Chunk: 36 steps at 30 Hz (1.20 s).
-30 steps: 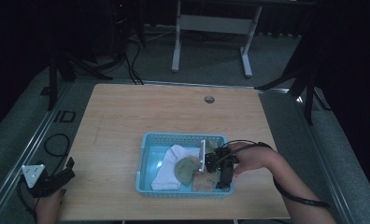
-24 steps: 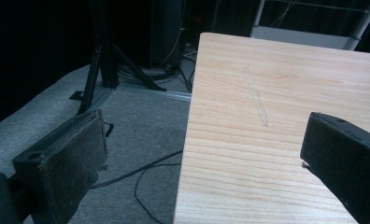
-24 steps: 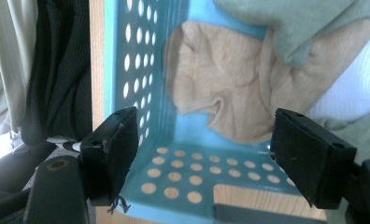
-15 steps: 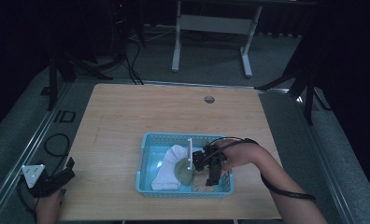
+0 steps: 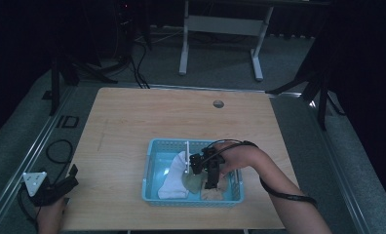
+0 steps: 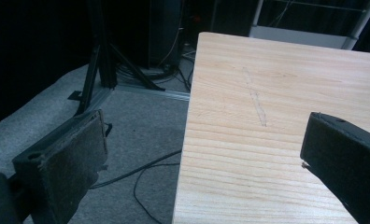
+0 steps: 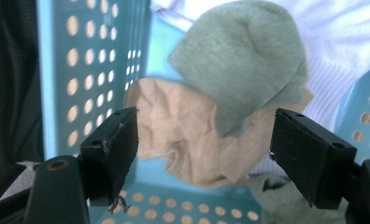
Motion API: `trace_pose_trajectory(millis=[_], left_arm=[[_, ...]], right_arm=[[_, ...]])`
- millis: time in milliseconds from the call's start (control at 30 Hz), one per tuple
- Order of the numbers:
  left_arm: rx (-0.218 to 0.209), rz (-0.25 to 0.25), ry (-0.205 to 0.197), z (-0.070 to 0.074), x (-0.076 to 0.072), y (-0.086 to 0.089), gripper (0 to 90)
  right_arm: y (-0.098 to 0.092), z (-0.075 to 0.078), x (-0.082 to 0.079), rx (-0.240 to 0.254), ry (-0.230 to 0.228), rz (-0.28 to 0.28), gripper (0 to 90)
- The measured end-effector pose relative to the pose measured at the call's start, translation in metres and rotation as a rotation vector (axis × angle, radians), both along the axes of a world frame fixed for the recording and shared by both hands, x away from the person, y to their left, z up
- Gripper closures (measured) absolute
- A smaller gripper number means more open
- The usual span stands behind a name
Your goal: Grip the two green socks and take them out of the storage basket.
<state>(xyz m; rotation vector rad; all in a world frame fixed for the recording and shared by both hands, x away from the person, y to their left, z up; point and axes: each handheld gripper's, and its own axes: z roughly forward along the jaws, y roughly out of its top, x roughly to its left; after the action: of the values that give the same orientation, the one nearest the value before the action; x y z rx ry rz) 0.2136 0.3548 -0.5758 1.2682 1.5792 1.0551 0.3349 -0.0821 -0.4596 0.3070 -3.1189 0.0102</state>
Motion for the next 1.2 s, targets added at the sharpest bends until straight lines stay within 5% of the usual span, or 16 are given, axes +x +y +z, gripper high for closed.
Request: trace_pose_trajectory(millis=[467, 567, 633, 767, 1200], left_arm=[[-0.002, -0.003, 0.002, 0.000, 0.000, 0.000, 0.7], [-0.009, -0.003, 0.004, 0.000, 0.000, 0.001, 0.7], [-0.007, -0.003, 0.003, 0.000, 0.000, 0.001, 0.7], [-0.007, -0.004, 0.004, 0.000, 0.001, 0.001, 0.7], [-0.006, -0.004, 0.005, 0.000, 0.001, 0.001, 0.7]], right_arm=[[0.011, -0.026, 0.011, -0.037, -0.032, -0.014, 35.4], [0.013, -0.029, 0.011, -0.034, -0.062, -0.041, 45.2], [0.013, -0.029, 0.010, -0.031, -0.082, -0.038, 61.6], [0.014, -0.023, 0.007, -0.020, -0.074, -0.030, 81.7], [0.015, 0.013, -0.005, 0.025, -0.078, -0.006, 84.2]])
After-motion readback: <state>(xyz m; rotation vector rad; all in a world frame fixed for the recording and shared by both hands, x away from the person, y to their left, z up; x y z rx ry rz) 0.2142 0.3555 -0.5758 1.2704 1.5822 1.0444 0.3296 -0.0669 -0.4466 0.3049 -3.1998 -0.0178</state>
